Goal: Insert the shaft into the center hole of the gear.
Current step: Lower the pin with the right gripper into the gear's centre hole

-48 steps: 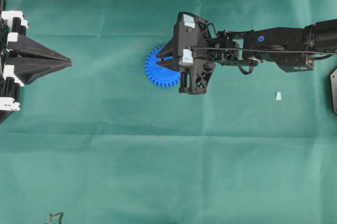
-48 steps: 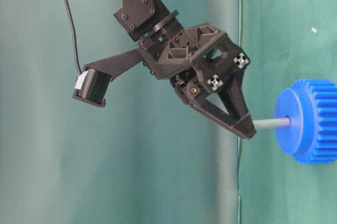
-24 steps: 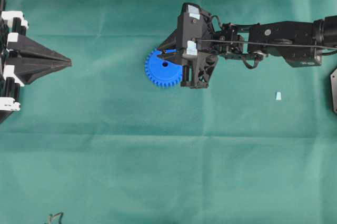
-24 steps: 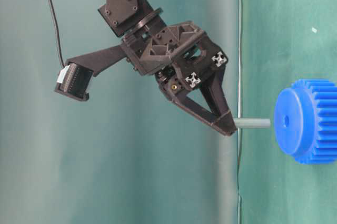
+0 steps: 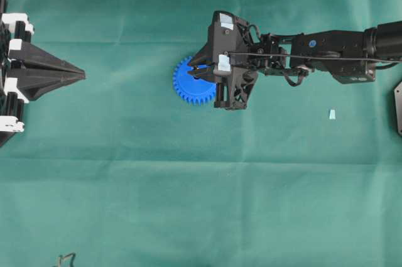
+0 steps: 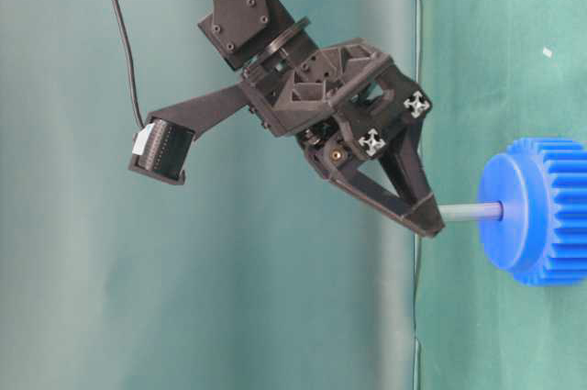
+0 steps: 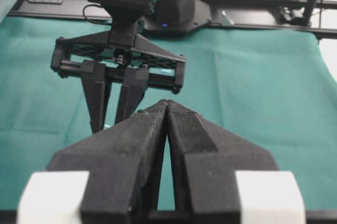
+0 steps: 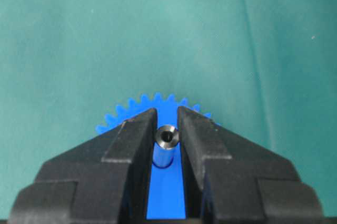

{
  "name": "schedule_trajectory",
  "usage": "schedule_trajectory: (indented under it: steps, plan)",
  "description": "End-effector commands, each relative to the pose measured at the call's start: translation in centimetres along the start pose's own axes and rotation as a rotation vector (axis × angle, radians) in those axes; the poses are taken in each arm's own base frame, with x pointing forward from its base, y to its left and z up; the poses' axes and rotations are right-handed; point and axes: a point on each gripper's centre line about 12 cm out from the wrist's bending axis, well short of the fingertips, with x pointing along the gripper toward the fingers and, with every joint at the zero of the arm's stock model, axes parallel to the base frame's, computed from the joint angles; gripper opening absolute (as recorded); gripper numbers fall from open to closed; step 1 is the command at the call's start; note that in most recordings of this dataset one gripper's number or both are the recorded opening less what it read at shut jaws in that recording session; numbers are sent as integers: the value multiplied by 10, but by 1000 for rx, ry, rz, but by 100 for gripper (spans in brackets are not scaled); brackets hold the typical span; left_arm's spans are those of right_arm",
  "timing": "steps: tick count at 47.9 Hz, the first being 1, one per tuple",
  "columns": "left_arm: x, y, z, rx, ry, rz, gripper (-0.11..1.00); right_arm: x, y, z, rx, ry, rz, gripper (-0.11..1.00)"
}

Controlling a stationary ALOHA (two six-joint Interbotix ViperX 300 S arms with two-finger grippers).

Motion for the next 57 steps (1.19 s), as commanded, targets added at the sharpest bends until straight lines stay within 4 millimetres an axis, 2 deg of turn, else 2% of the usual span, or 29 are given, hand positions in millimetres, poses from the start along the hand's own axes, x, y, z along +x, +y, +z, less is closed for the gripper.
schedule_trajectory:
  steps: [1, 19, 35, 57]
  plan:
    - [2, 0, 10, 2, -26, -2, 0, -4, 0, 10, 4, -32, 0, 19]
    - [2, 0, 10, 2, -26, -2, 0, -3, 0, 9, 4, -37, 0, 19]
    - [2, 0, 10, 2, -26, -2, 0, 19, -2, -18, 19, 4, -7, 19]
    - [2, 0, 10, 3, -24, -2, 0, 19, -1, -18, 17, 4, -4, 19]
